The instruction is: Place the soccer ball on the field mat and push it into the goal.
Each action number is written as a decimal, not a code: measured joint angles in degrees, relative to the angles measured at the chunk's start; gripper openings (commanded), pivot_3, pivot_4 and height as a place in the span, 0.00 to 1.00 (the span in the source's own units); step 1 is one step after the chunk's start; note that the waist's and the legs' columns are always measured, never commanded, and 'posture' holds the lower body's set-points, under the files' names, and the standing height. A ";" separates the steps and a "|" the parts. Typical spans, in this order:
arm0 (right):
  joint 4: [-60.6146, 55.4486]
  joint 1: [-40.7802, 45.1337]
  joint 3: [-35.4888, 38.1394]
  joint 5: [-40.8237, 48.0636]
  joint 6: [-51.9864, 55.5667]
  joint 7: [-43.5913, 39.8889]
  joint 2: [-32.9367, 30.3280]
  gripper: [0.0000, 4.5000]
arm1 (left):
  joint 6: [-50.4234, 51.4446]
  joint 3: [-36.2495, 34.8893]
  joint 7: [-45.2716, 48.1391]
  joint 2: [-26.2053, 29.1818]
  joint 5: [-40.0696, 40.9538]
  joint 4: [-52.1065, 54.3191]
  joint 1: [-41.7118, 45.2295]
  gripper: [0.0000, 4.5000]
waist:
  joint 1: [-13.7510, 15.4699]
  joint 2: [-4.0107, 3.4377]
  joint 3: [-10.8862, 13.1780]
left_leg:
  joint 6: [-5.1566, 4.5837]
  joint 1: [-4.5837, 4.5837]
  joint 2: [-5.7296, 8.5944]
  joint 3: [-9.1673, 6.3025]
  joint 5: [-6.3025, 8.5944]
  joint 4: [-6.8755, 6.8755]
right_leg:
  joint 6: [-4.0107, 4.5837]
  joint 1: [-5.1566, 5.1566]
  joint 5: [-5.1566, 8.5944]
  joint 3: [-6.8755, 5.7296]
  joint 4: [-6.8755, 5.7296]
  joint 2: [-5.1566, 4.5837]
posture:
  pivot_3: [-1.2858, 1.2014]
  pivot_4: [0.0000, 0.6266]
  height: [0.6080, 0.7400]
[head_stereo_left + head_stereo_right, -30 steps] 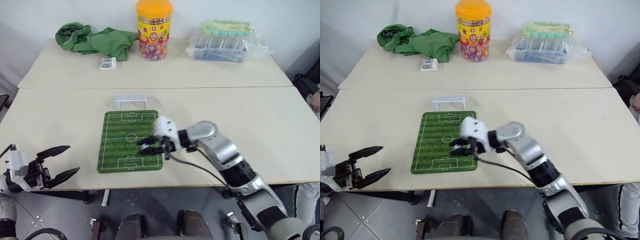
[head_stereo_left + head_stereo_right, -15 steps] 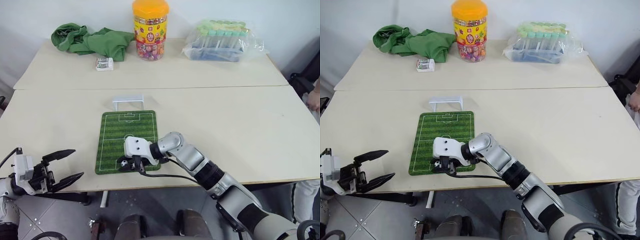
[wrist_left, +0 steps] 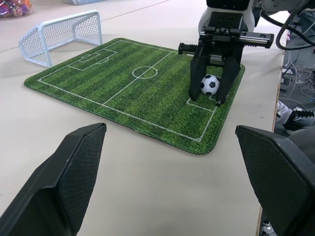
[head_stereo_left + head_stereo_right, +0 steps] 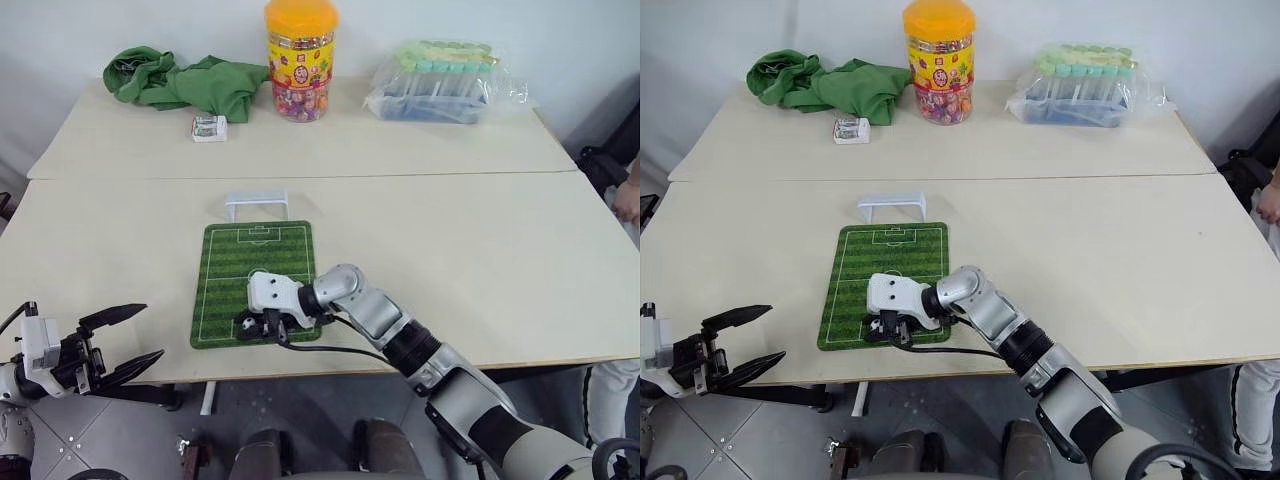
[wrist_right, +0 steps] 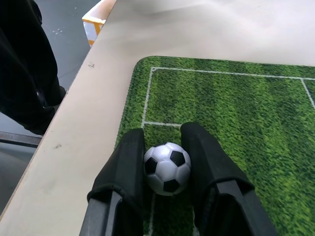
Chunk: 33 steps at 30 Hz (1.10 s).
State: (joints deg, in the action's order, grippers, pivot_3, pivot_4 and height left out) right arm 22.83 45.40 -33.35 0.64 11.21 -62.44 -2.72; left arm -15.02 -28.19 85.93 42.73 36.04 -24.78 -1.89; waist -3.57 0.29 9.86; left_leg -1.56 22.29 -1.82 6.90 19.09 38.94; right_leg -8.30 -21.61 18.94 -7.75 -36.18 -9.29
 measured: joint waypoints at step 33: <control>-24.58 -7.85 -4.65 0.99 13.50 -1.61 -7.26 0.01 | 4.61 -2.50 0.08 0.87 2.84 2.28 -5.35 1.00 | 0.08 0.06 0.00 | 0.01 0.00 -0.06 0.02 0.06 -0.05 | 0.01 -0.02 0.01 -0.01 0.07 0.03 | 0.52 0.24 1.00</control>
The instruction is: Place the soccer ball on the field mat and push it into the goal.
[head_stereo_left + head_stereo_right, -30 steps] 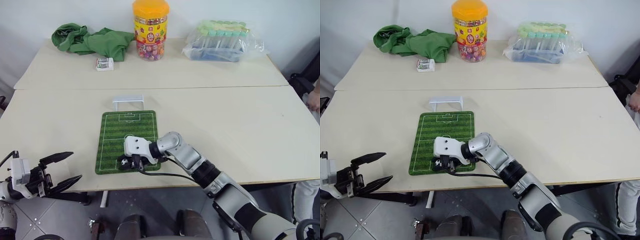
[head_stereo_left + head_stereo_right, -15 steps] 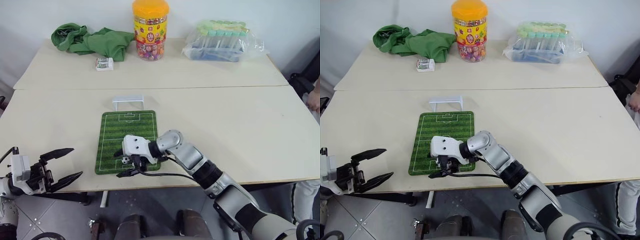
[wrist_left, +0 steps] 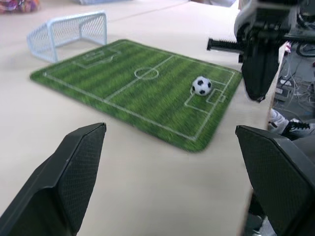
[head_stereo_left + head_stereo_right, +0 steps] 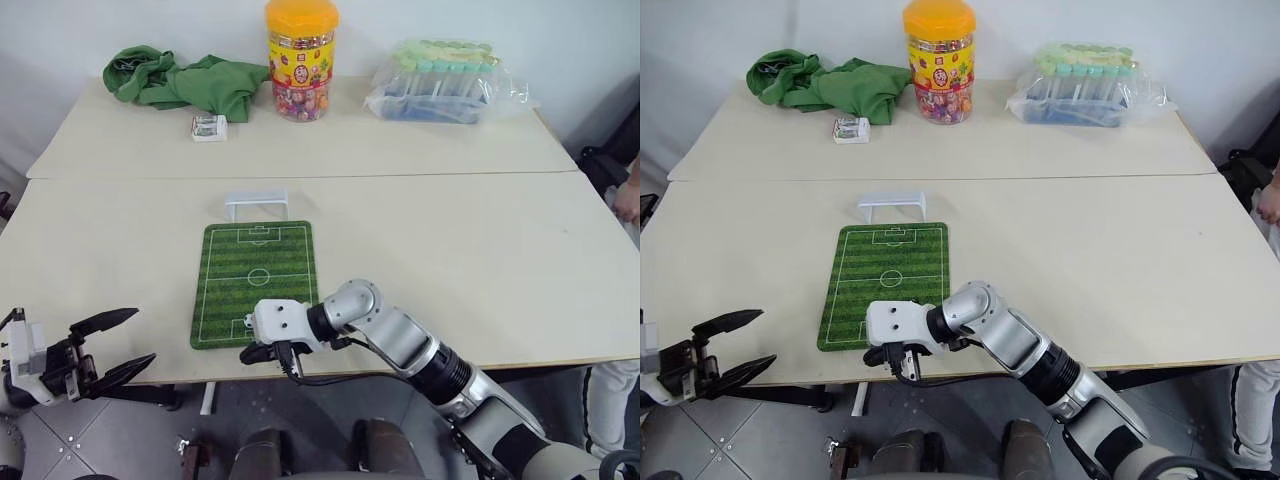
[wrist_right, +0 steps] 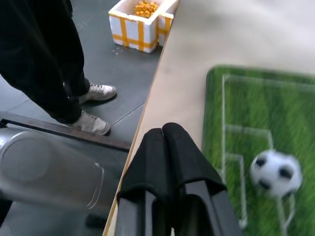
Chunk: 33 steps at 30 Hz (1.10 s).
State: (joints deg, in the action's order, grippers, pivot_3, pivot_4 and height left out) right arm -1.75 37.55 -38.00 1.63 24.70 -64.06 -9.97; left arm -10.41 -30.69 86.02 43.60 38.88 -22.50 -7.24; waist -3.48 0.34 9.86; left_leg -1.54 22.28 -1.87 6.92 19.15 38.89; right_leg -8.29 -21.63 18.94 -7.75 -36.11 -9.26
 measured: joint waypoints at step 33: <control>30.76 22.22 27.42 3.94 -7.42 16.30 2.86 0.01 | 2.72 -1.76 -0.36 3.67 0.96 -1.34 5.83 1.00 | -0.71 0.05 0.02 | 0.04 0.04 0.12 -0.03 0.02 -0.58 | 0.01 -0.29 0.00 -0.01 -0.05 -0.01 | 0.52 0.24 1.00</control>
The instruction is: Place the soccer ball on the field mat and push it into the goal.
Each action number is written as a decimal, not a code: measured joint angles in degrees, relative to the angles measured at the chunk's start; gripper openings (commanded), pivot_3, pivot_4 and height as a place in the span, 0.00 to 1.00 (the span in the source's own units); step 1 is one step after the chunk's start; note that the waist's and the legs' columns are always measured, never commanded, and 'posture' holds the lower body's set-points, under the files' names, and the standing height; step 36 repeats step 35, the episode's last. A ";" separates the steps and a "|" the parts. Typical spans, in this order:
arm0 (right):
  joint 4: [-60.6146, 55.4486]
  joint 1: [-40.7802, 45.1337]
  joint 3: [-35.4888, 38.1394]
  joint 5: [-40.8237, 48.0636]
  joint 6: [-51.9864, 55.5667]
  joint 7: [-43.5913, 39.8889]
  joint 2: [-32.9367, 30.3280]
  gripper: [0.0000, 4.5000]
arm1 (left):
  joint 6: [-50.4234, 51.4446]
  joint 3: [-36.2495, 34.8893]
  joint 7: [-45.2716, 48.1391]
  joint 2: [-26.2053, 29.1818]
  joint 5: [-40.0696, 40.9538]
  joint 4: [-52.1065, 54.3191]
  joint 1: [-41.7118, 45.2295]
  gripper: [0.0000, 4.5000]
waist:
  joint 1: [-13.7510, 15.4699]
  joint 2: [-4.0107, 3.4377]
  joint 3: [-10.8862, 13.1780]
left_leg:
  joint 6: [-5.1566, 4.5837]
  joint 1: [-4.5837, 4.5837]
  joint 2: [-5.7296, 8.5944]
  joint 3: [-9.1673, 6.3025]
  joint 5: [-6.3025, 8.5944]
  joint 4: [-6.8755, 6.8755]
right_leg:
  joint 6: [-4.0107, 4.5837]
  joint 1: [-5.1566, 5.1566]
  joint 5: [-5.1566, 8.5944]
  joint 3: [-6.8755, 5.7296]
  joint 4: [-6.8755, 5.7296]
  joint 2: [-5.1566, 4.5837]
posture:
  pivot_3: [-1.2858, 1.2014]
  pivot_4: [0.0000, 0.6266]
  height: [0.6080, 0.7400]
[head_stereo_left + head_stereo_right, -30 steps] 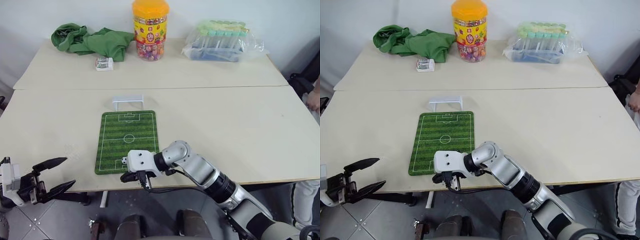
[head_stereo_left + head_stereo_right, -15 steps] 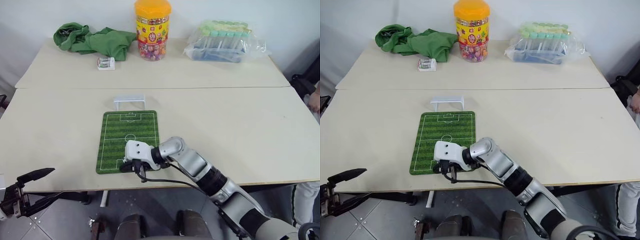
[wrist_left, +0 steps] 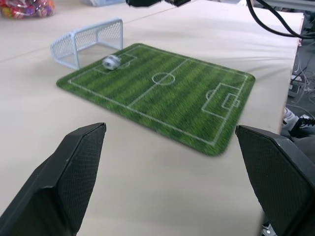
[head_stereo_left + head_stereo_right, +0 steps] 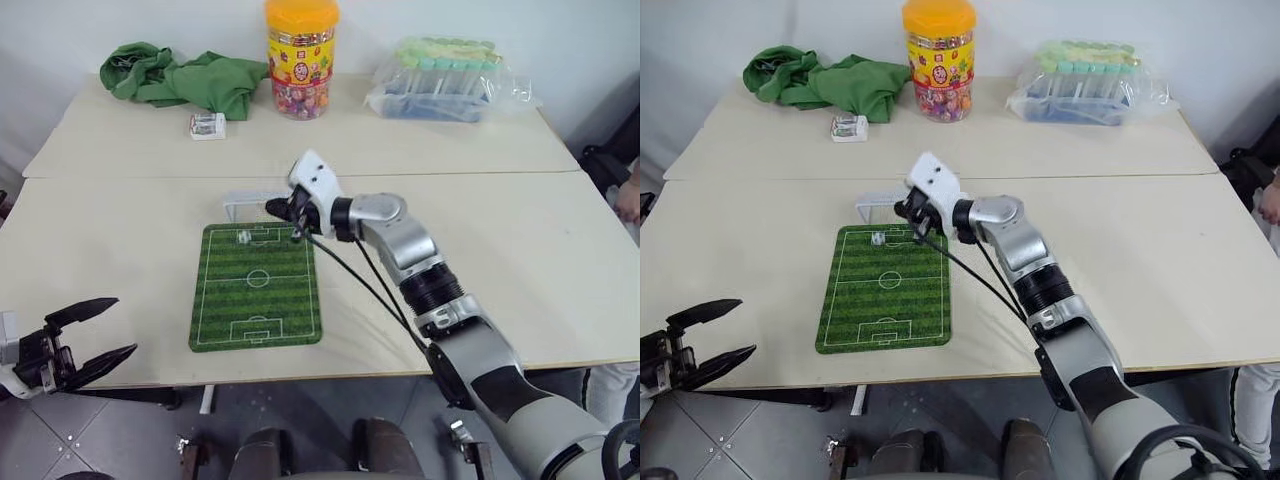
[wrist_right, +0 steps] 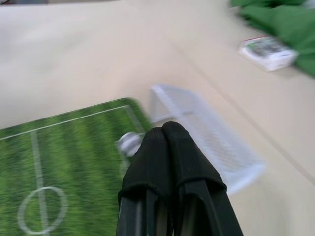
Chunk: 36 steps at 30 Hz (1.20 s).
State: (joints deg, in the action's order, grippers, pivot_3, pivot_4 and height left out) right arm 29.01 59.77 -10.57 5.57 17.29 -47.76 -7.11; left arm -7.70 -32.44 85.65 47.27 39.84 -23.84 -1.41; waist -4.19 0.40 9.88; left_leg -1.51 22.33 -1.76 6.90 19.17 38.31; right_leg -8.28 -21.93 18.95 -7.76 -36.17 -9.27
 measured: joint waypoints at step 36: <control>-18.95 -31.48 7.27 10.67 -3.41 -26.26 -31.54 0.98 | 13.25 -12.06 -13.02 1.16 -1.75 8.67 -11.27 1.00 | 1.54 0.10 0.09 | -0.06 -0.13 -0.06 0.17 0.03 0.45 | -0.01 0.34 0.00 -0.01 0.21 -0.13 | 0.52 0.24 1.00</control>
